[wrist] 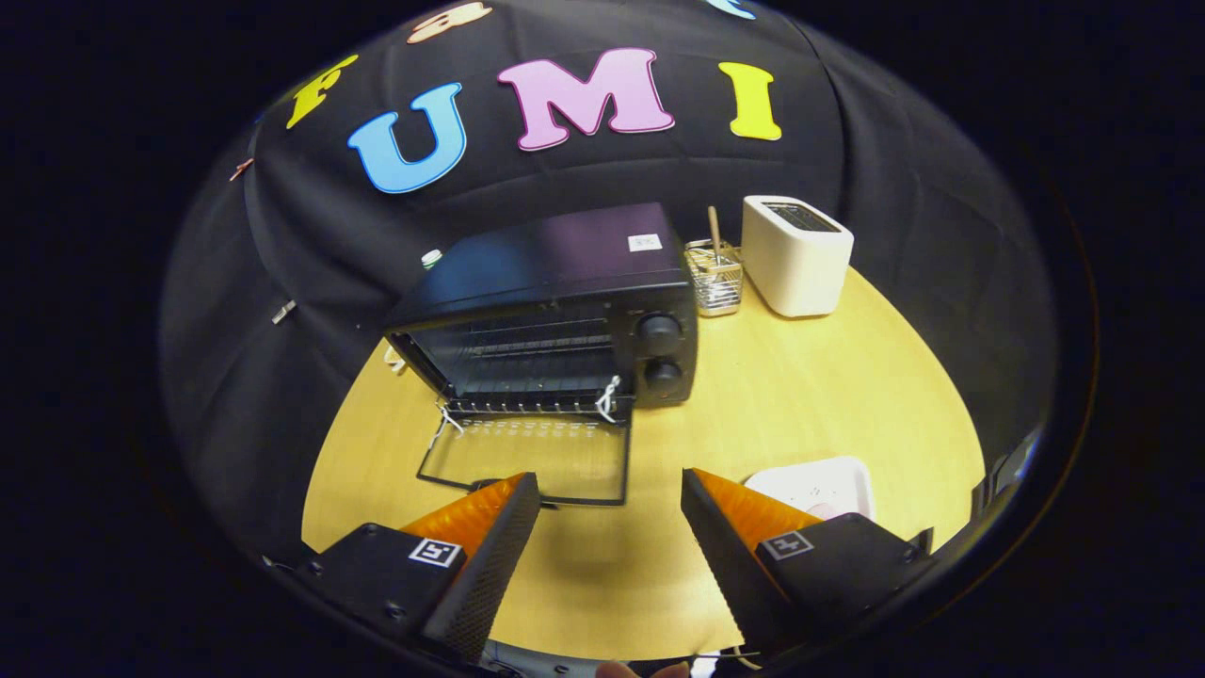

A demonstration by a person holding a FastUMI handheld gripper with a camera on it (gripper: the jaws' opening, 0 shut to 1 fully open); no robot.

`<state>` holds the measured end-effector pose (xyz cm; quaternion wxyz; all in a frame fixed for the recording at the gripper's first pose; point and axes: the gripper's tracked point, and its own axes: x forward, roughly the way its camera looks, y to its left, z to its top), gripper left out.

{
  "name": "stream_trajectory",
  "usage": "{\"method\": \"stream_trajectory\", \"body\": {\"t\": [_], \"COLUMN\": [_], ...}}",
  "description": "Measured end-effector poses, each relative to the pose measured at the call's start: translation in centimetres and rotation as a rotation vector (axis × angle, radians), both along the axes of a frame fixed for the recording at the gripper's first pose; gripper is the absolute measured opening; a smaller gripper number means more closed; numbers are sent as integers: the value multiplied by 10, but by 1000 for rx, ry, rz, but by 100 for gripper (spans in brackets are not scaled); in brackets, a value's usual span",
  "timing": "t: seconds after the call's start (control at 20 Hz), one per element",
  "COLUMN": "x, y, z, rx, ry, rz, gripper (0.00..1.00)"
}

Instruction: Open the toaster oven, put the food inside, and close the toaster oven door.

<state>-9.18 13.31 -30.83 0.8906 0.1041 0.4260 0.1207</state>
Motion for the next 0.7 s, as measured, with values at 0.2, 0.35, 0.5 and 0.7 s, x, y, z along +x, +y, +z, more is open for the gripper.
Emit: {"method": "stream_trajectory", "body": {"t": [0.2,0.35,0.5,0.7], "x": [-10,-18,-21,-19], "y": [-71,-131,-182,-222], "z": [-29,-63,-94,-136], "rx": [-54,-108,-126,-116], "ry": [83,169,254,382], "rz": [48,52,41,23], "gripper": [99,99,99,98]}}
